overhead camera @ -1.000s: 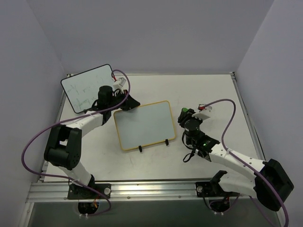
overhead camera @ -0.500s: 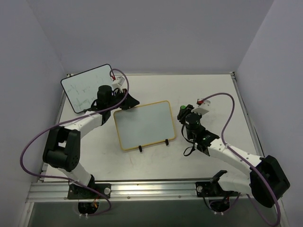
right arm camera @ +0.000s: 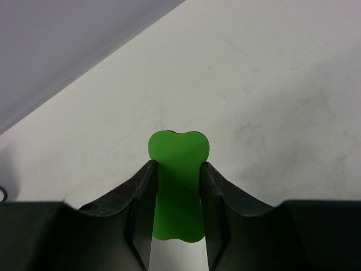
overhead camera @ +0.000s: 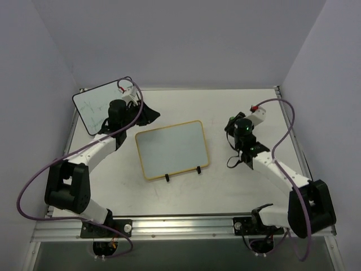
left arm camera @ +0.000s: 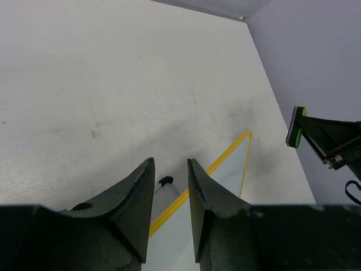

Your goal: Erase the whiteboard

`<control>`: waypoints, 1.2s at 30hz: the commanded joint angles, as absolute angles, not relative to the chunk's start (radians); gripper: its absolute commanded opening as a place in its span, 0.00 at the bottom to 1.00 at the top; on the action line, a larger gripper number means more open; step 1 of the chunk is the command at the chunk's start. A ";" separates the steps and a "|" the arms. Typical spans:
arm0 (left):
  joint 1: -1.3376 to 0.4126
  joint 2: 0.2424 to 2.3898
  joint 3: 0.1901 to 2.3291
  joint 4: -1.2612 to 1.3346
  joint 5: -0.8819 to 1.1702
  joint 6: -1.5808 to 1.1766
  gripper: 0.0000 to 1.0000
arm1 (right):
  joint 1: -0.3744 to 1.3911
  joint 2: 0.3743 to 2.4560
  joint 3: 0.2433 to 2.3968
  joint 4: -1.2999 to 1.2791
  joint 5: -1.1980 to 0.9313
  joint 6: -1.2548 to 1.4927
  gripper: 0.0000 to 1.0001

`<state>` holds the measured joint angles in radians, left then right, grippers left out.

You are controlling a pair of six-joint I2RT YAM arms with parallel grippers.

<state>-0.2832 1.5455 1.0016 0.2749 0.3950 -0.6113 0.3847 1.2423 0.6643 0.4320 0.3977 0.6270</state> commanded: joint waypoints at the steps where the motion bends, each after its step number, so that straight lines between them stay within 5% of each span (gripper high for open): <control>1: -0.272 1.480 1.061 0.246 0.325 -0.661 0.38 | 0.254 1.357 0.771 0.370 0.261 0.609 0.00; 10: -0.272 1.368 1.085 0.089 0.311 -0.664 0.43 | 0.140 1.727 1.074 0.288 0.195 0.543 0.04; 17: -0.268 1.220 1.069 0.002 0.330 -0.644 0.44 | 0.117 1.897 1.207 0.238 0.153 0.509 0.29; 28: -0.265 1.115 1.098 -0.112 0.351 -0.618 0.47 | 0.098 1.957 1.224 0.253 0.126 0.492 0.50; 36: -0.265 1.068 1.135 -0.172 0.351 -0.595 0.47 | 0.109 1.818 1.167 0.255 0.114 0.482 0.67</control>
